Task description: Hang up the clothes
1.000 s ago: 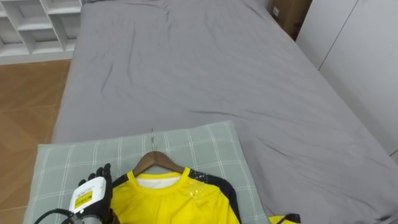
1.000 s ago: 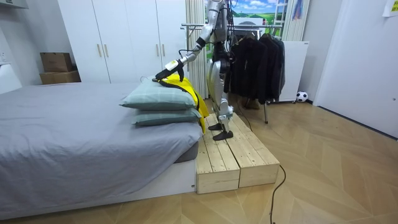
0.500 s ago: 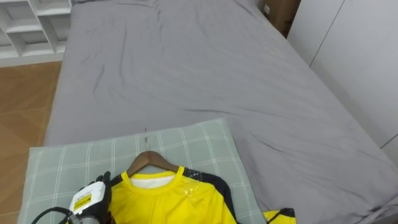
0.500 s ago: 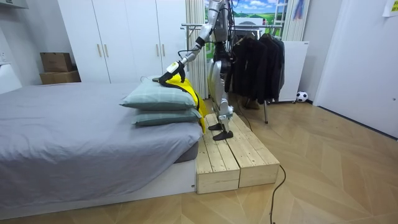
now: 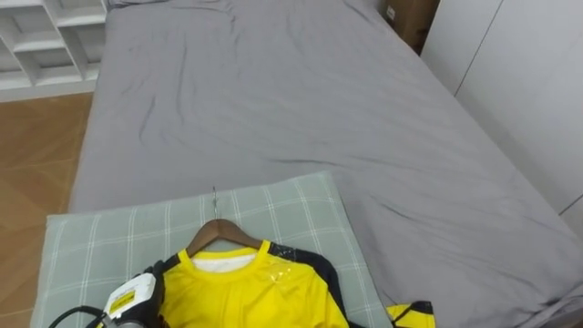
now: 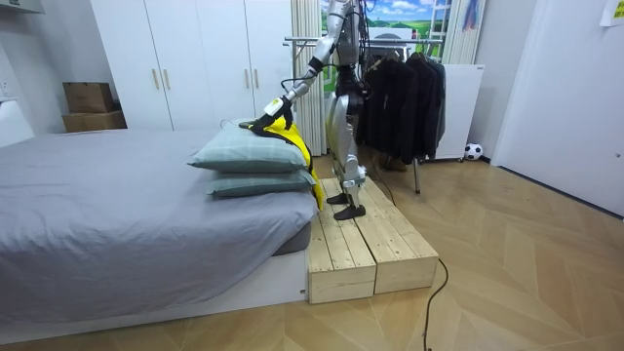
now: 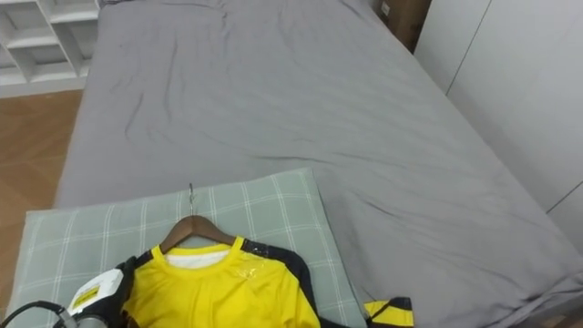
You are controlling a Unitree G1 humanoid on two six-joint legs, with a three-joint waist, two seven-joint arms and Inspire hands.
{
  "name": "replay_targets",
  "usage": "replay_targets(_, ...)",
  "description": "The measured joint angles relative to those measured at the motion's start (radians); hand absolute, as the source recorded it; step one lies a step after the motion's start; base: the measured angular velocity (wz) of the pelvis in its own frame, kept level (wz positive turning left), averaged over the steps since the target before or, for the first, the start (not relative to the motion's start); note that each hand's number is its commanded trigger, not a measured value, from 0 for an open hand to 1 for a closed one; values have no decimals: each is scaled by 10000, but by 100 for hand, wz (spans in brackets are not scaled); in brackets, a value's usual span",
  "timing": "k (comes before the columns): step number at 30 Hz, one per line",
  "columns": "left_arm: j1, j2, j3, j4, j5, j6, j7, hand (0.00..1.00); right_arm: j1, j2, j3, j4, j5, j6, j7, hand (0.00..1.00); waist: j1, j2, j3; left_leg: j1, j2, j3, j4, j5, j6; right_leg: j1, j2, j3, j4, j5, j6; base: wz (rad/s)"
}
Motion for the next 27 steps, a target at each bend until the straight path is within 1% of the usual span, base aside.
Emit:
replay_targets(4, -14, 34, 3, -2, -160, 86, 26, 100, 3, 0, 0, 0, 0, -3, 0, 0, 1, 31, -2, 27, -3, 6, -3, 2, 0, 22, -2, 4, -10, 0, 0, 0)
replay_targets(9, -14, 75, 5, -2, -260, 106, 27, 100, -60, -1, -4, 0, 0, -1, -1, 0, 5, 45, 7, 55, -2, 22, -11, 11, -4, 36, -2, 14, -8, 0, 0, 0)
replay_targets(10, -14, 76, 9, 1, -277, 167, 13, 100, -67, -1, -4, -5, 0, -2, -1, 0, 5, 53, 12, 55, -2, 25, -12, 12, -3, 31, -2, 18, -1, 0, 0, 0)
replay_targets(16, -15, 74, 8, 33, -484, 179, -187, 100, -80, -1, -3, -2, -1, 2, -2, 0, 5, 74, 11, -4, 0, 18, -10, 16, -1, -11, 0, 12, 7, 2, -3, 0)
replay_targets(27, -15, 74, 13, 61, -488, 240, -336, 100, -79, -1, -2, -2, 6, -3, -2, 0, 6, 86, 4, -15, 1, 18, -12, 17, -2, -18, 0, 8, -14, 2, -3, 0)
